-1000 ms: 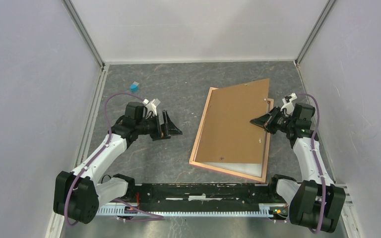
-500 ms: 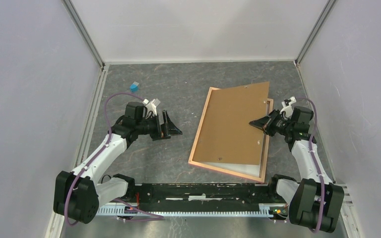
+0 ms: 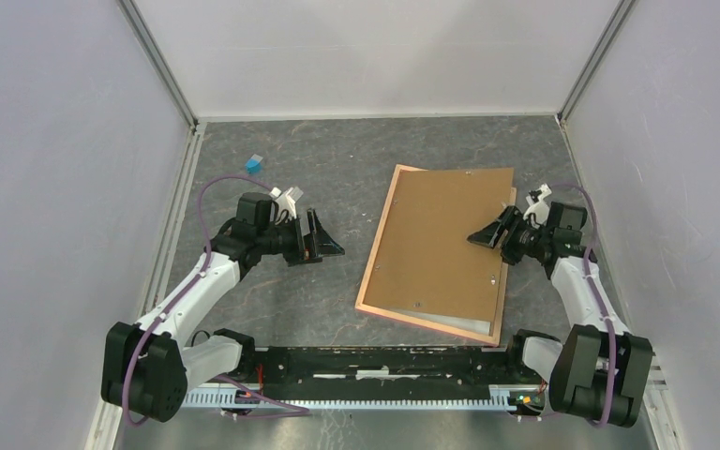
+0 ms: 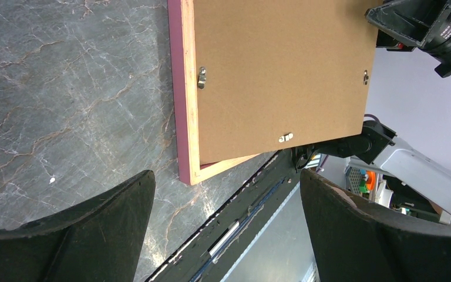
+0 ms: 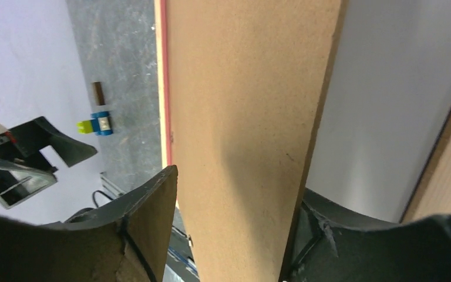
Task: Put the photo into the frame
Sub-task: Place the photo frame item in the photo frame, then move the photo frame to the center of the board.
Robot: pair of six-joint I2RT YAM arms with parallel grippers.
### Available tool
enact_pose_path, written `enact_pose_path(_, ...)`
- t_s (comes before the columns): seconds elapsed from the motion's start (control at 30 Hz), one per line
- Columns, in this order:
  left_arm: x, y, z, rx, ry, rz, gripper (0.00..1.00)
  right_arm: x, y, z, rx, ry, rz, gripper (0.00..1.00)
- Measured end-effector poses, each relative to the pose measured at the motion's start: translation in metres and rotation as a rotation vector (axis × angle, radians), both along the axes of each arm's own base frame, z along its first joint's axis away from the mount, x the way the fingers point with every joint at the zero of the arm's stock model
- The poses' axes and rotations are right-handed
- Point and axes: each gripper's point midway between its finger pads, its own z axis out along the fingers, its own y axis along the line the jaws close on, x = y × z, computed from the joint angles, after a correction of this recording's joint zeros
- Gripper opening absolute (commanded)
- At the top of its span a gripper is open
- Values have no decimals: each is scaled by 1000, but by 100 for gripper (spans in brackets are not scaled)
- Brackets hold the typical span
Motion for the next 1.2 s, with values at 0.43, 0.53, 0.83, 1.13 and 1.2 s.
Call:
enact_pose_path(0.43, 1, 1, -2, 2, 8, 2, 98, -5, -32, -22, -264, 50, 17, 78)
enact_pose_path(0.53, 1, 1, -4, 4, 15, 2, 98, -8, -41, -29, -322, 75, 15, 80)
enact_pose_path(0.83, 1, 1, -7, 11, 17, -8, 98, -4, -83, -30, -559, 111, -53, 90)
enact_pose_path(1.13, -2, -5, -18, 41, 32, -30, 98, 12, -99, -49, -601, 144, -116, 98)
enact_pose_path(1.2, -5, -11, -21, 59, 27, -46, 97, 12, -95, -61, -580, 166, -90, 98)
